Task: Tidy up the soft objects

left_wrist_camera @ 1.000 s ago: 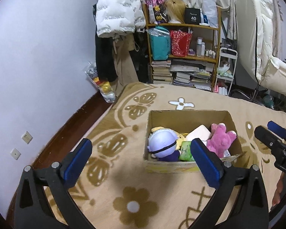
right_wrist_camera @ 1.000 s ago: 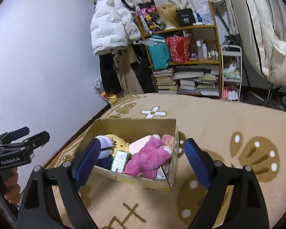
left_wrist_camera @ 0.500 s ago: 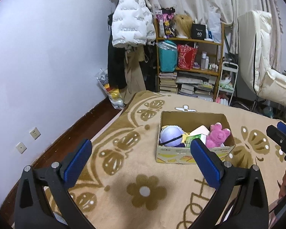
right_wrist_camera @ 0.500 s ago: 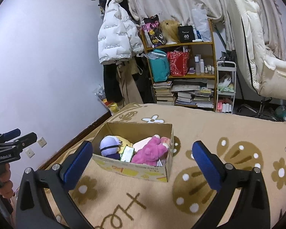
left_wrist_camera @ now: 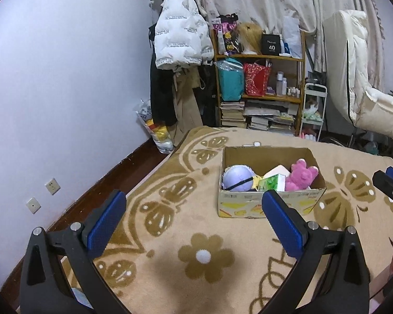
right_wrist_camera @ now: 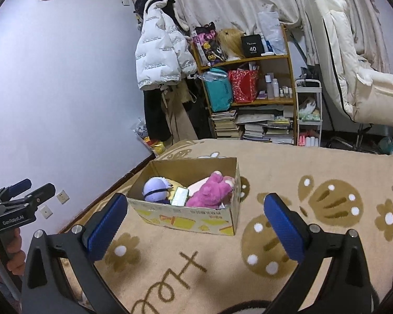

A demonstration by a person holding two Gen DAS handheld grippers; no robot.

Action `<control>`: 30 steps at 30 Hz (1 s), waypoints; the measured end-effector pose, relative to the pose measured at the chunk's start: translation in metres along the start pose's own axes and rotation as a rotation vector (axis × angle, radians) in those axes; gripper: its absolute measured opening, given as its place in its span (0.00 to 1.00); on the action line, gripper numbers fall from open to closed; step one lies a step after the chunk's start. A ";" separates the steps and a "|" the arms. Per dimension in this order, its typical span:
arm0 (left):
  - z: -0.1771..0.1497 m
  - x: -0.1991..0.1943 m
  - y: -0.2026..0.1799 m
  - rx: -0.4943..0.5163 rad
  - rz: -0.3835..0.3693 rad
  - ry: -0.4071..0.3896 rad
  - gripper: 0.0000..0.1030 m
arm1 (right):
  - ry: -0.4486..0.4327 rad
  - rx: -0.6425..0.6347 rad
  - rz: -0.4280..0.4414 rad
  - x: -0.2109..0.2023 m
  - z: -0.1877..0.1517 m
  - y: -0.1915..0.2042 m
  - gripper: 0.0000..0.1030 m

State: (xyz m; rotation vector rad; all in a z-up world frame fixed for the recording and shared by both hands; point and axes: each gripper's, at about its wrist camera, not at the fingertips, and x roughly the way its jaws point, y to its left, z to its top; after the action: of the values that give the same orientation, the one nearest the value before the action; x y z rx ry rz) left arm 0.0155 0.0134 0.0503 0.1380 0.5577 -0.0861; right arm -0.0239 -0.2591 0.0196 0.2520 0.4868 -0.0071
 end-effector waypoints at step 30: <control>-0.013 0.035 -0.023 0.079 0.043 0.041 0.99 | 0.090 -0.022 -0.028 0.033 -0.022 -0.005 1.00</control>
State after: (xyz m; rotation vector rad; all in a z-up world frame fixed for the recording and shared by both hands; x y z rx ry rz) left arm 0.0356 -0.0085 0.0186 0.2287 0.5919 -0.0635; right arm -0.0052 -0.2570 -0.0153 0.2248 0.5798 -0.0181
